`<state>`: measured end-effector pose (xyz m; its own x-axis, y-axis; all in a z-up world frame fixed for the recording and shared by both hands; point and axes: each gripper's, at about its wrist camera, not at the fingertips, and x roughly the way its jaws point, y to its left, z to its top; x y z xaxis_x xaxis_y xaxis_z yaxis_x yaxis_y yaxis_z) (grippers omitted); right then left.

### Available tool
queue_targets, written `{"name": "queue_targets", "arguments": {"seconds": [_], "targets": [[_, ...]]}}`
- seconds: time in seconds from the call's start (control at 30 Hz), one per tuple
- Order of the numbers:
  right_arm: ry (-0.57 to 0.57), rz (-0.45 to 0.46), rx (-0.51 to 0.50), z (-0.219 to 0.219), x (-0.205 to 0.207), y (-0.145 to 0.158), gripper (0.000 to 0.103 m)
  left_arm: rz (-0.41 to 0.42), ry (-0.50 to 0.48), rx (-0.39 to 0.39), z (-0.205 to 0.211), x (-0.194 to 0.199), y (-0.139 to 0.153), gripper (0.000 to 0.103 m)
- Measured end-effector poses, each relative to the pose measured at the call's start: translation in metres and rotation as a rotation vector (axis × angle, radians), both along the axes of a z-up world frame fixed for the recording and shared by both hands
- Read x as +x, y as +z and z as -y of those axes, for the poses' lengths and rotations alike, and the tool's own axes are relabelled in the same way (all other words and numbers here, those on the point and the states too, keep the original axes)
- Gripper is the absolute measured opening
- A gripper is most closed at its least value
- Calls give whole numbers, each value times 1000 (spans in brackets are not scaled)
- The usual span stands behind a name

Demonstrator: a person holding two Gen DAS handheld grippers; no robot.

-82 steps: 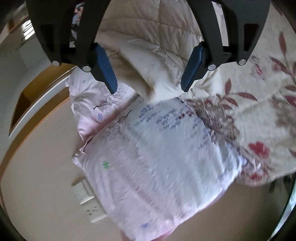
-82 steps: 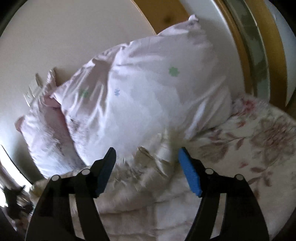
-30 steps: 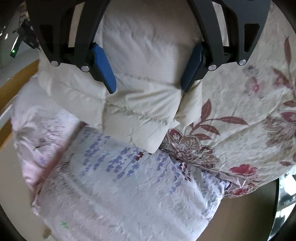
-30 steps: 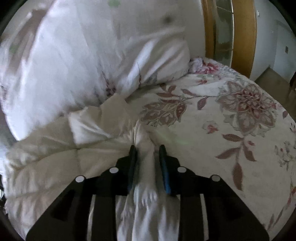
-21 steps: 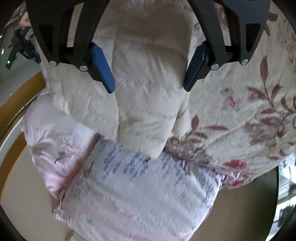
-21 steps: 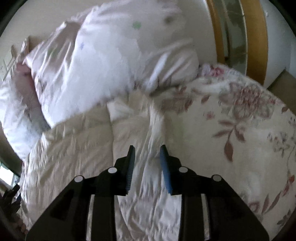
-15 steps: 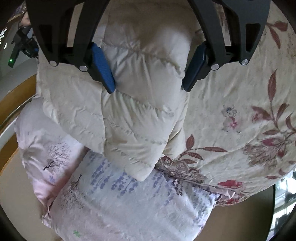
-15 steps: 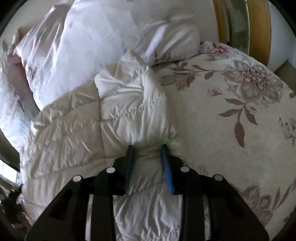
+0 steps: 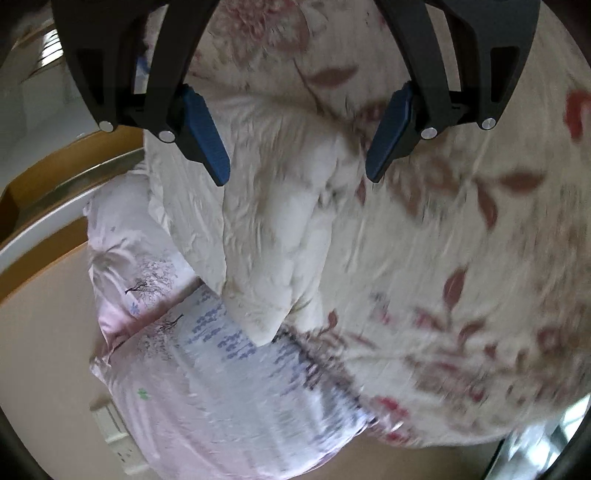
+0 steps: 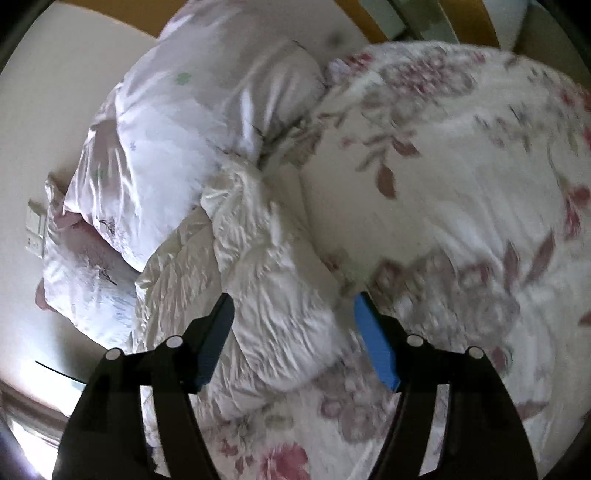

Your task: Fold large clothes

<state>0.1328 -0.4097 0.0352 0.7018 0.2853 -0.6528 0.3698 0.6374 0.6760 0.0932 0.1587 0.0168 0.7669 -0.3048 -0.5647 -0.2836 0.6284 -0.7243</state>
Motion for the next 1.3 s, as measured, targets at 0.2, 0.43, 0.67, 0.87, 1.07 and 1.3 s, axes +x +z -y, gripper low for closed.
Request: {"name": "queue_targets", "arguments": {"seconds": [0.2, 0.43, 0.67, 0.87, 1.07, 1.3], "targets": [[20, -55, 88, -7, -9, -17, 68, -10, 12, -75, 14, -14, -10, 76], [61, -57, 171, -21, -1, -34, 65, -30, 22, -132, 31, -7, -19, 76], [19, -28, 201, -20, 10, -42, 56, -28, 119, -147, 36, 3, -24, 75], [-13, 4, 204, -13, 15, -44, 50, 4, 216, -151, 33, 9, -24, 72], [1, 36, 166, -15, 20, -41, 29, 27, 249, -199, 28, 16, -34, 47], [61, 101, 122, -25, 16, -21, 20, 73, 229, -249, 15, 13, -32, 20]]}}
